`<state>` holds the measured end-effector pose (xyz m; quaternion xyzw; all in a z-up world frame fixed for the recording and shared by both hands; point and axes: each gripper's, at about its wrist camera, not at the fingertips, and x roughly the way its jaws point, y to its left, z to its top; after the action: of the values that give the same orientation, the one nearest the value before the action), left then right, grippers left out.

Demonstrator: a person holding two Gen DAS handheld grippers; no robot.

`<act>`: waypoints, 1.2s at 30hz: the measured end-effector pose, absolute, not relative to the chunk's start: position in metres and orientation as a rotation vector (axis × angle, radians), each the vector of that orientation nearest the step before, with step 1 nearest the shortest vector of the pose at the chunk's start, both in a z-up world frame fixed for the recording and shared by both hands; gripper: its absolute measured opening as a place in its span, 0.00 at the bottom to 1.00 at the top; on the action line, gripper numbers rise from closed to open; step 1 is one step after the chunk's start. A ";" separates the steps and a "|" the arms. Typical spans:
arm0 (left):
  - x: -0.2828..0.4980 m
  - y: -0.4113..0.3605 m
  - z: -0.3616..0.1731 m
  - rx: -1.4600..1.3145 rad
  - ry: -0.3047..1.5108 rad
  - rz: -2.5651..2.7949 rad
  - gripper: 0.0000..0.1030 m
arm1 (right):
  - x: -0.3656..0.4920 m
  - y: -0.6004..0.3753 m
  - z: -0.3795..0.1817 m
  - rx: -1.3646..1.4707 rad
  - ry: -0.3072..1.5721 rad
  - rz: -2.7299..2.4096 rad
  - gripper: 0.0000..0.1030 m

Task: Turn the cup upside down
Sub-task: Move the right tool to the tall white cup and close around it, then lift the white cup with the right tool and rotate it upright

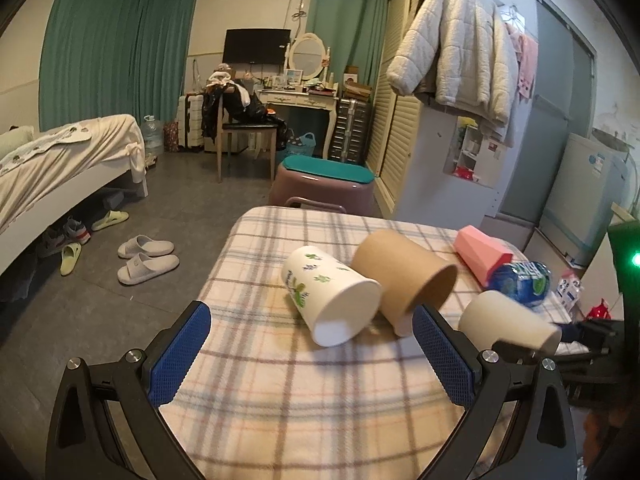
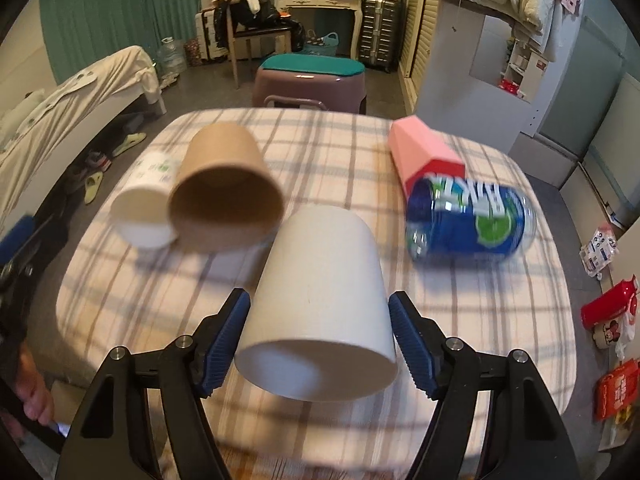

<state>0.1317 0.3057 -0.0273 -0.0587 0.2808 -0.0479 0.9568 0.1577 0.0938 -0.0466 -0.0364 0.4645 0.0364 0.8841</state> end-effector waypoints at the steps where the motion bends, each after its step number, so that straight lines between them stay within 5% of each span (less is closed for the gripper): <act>1: 0.128 0.303 -0.026 -0.111 0.571 -0.097 1.00 | 0.152 0.094 -0.048 -0.078 0.972 0.082 0.69; 12: 0.111 0.276 -0.020 -0.064 0.590 -0.111 1.00 | 0.130 0.084 -0.055 -0.048 0.984 0.114 0.69; 18: 0.110 0.258 -0.017 -0.034 0.607 -0.110 1.00 | 0.118 0.072 -0.038 -0.028 0.890 0.171 0.80; 36: 0.123 0.154 -0.007 0.029 0.735 -0.164 1.00 | 0.099 -0.044 -0.002 0.002 0.709 0.081 0.86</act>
<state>0.1226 0.1535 -0.0072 0.0144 0.3586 -0.0799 0.9299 0.0989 -0.0436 -0.0023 0.0012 0.3469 0.0395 0.9371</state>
